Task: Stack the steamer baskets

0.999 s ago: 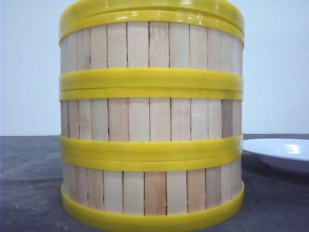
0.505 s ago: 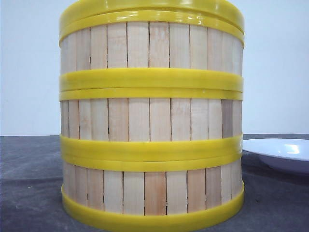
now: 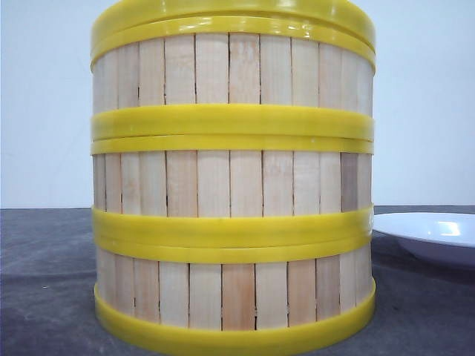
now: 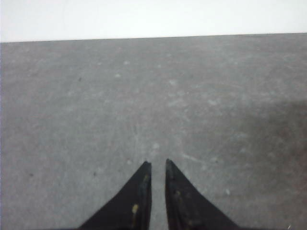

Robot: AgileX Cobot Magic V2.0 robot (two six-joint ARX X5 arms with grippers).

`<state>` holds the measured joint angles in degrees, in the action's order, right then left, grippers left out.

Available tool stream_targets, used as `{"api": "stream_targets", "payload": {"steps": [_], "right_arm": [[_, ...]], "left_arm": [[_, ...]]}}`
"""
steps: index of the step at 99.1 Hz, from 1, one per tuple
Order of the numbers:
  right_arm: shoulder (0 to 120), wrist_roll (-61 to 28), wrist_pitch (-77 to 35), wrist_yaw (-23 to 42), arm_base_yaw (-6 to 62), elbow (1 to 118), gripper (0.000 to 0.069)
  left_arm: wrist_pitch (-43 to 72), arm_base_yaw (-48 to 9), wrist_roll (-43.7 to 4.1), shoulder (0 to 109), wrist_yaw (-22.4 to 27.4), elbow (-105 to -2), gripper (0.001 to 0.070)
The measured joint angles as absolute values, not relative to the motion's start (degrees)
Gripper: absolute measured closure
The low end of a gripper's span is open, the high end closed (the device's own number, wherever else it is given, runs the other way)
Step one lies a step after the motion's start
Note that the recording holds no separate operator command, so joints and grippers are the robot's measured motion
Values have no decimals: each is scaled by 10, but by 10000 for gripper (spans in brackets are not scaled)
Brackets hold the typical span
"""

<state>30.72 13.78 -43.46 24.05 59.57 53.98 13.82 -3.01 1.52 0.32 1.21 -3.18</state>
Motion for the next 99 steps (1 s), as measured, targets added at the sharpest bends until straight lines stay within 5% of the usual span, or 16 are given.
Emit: {"api": "stream_targets", "payload": {"steps": [99], "right_arm": [[307,138,-435,241,596,540,687]], "left_arm": [[106,-30,-2,3,-16,-19,685]]}}
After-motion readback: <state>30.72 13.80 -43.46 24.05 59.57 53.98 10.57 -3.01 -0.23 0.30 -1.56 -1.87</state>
